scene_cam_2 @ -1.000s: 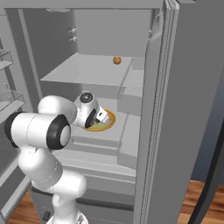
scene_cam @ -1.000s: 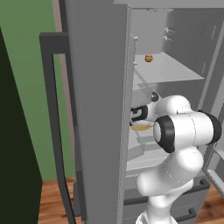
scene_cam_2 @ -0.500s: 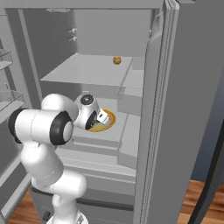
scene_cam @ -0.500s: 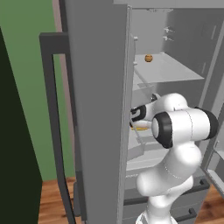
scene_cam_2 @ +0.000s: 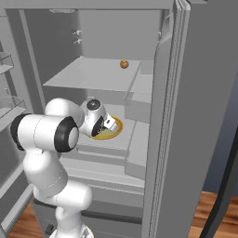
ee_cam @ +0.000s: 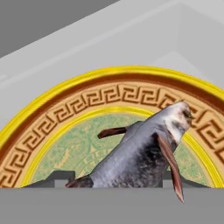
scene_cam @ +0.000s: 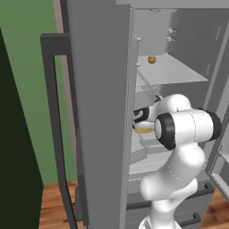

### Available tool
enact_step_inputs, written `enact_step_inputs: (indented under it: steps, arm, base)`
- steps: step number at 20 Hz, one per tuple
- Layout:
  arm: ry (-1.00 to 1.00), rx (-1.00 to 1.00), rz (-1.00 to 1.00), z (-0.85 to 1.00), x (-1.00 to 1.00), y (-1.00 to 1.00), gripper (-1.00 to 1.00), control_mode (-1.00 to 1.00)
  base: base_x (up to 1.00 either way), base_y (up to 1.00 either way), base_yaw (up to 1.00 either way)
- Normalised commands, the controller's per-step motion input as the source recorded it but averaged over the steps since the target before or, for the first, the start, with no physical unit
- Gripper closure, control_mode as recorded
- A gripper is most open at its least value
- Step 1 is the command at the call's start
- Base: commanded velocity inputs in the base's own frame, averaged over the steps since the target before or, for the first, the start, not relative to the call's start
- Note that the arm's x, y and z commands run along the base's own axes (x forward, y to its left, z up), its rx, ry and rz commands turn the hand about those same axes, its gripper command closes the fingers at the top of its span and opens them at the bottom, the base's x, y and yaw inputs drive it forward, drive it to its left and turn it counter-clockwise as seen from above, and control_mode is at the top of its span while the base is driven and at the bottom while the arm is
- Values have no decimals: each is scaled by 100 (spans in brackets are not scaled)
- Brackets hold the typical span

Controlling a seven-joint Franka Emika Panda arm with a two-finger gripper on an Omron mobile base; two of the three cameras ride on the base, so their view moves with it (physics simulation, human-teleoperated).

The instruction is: Retrieve the fish from the fridge and place it on the saucepan with marinade on the stove.

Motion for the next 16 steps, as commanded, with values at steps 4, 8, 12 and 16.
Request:
enact_step_inputs:
  steps: [4,8,12,16]
  arm:
    - [0,0,0,0,0,0,100,-100]
    - [-5,0,0,24,-28,0,100,-100]
    - [-7,0,0,46,-64,0,100,-100]
    - [-1,0,-3,82,-85,0,100,-100]
  base:
    - [0,0,0]
    - [0,0,0]
    - [0,0,0]
    - [0,0,0]
